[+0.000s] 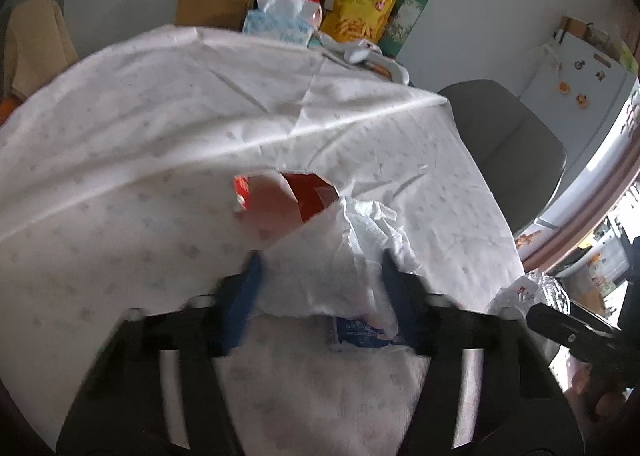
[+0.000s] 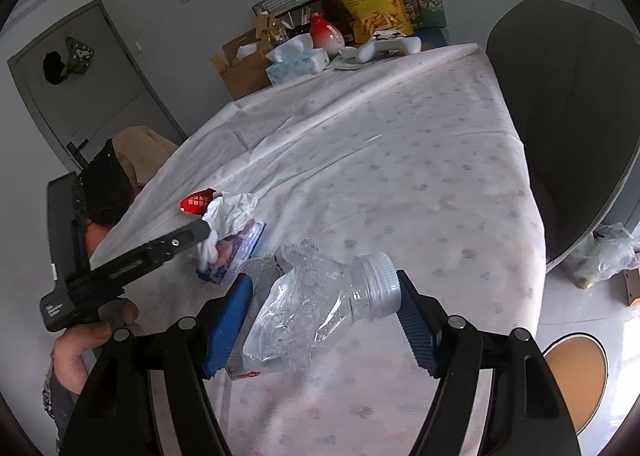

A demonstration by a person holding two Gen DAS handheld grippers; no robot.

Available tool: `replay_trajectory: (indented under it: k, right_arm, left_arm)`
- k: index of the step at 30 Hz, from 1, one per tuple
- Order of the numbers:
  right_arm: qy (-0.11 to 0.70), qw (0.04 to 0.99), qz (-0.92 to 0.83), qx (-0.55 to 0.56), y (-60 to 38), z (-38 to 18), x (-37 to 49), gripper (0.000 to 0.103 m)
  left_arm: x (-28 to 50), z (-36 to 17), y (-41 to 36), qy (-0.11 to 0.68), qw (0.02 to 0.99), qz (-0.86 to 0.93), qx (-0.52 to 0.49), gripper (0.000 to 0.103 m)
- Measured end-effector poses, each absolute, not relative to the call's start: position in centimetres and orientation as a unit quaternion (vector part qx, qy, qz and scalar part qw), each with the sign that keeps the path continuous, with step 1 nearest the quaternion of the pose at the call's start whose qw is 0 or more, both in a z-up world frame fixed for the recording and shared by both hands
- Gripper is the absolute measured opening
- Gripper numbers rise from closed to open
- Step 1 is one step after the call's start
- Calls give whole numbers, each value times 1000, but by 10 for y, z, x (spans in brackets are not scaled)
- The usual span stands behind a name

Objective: Collect trash
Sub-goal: 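Grasp the white tissue with the left gripper while the right gripper grasps the clear bottle, then carry the tissue and clear bottle over the cream bin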

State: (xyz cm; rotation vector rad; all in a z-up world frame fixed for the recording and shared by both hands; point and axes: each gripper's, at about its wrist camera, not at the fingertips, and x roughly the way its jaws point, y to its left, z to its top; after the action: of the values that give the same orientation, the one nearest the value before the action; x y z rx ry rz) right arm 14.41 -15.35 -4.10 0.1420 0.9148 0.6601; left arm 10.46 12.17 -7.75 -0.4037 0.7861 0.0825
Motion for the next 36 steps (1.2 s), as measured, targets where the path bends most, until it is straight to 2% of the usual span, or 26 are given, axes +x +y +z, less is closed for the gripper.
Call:
replay_trajectory:
  k: [1,2,18,36]
  right_arm:
    - [433,843,311,69,-155,-41,144,70]
    - [433,844,310,70,-157,-41,144,70]
    - [404,861,298,85,-187,-23,141,70]
    - [382,892,204,129,-300,-17,149,70]
  left_arm:
    - [104,-79,123,383,901,42,-201,15]
    - [102,-79,125,381,900,42,-209,10]
    - [70,-17,117,310,931,55,-187,8]
    - [115,-2,-3,324,936,-53,-123,8]
